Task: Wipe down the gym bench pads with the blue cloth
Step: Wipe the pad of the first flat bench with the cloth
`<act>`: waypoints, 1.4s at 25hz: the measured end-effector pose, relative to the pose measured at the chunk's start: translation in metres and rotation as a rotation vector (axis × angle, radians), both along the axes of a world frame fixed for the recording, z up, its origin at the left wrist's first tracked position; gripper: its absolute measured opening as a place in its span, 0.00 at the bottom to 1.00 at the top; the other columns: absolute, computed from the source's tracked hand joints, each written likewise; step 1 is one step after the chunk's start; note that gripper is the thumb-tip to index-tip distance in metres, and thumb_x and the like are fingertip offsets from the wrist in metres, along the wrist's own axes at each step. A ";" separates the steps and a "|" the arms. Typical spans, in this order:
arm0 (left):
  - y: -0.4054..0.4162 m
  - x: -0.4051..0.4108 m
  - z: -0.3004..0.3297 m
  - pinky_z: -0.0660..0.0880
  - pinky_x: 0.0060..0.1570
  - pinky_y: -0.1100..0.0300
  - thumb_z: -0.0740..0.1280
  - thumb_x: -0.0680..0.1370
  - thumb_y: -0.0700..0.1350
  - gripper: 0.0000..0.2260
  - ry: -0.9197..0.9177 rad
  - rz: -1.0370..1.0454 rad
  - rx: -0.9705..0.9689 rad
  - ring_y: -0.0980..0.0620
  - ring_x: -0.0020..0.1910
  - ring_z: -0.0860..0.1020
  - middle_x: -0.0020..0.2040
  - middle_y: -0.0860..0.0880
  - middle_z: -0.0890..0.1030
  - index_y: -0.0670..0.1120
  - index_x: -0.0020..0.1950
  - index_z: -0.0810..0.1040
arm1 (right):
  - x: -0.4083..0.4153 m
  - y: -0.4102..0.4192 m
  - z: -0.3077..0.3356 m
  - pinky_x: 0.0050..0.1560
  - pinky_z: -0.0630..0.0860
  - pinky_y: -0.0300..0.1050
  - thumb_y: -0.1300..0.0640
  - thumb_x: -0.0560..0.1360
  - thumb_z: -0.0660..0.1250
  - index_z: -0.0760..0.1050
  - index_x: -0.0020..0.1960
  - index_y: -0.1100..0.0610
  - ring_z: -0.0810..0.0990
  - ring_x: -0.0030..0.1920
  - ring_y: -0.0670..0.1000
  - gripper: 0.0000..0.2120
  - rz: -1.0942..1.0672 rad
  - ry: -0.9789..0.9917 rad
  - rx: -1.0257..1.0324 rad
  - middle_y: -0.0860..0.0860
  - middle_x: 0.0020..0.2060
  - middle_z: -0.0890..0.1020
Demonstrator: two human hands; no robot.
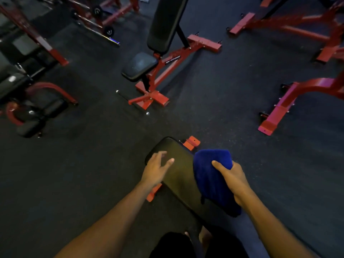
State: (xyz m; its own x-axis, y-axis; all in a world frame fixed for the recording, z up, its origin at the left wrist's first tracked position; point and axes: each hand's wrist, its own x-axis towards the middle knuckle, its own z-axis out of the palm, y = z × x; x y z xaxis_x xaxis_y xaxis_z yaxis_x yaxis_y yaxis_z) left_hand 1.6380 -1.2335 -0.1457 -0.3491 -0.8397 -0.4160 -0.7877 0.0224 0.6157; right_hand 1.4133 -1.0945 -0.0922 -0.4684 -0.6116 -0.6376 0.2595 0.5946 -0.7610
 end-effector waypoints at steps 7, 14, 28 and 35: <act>-0.102 -0.021 -0.161 0.47 0.79 0.45 0.56 0.85 0.59 0.34 -0.370 -0.136 -0.074 0.45 0.83 0.48 0.84 0.44 0.48 0.43 0.84 0.48 | -0.056 -0.103 -0.128 0.40 0.72 0.44 0.54 0.76 0.71 0.74 0.52 0.50 0.78 0.43 0.48 0.08 0.193 0.333 0.138 0.48 0.43 0.79; -0.195 -0.064 -0.357 0.42 0.81 0.45 0.46 0.86 0.58 0.29 -0.436 -0.043 -0.196 0.49 0.83 0.45 0.85 0.47 0.49 0.46 0.84 0.48 | -0.081 -0.195 -0.315 0.44 0.72 0.49 0.59 0.78 0.66 0.68 0.54 0.53 0.77 0.45 0.50 0.08 0.457 0.407 0.123 0.50 0.46 0.77; -0.197 -0.056 -0.405 0.50 0.80 0.44 0.46 0.85 0.55 0.29 -0.419 -0.036 -0.444 0.47 0.82 0.56 0.82 0.45 0.61 0.43 0.83 0.57 | -0.005 -0.365 -0.427 0.70 0.57 0.46 0.35 0.81 0.50 0.60 0.79 0.48 0.60 0.77 0.50 0.30 0.781 -0.141 0.135 0.48 0.77 0.62; -0.198 -0.058 -0.403 0.51 0.80 0.43 0.46 0.84 0.56 0.30 -0.420 -0.015 -0.433 0.46 0.81 0.58 0.82 0.45 0.61 0.43 0.83 0.57 | -0.036 -0.301 -0.420 0.59 0.51 0.30 0.42 0.83 0.55 0.55 0.80 0.50 0.58 0.76 0.46 0.29 0.799 -0.132 0.226 0.47 0.78 0.60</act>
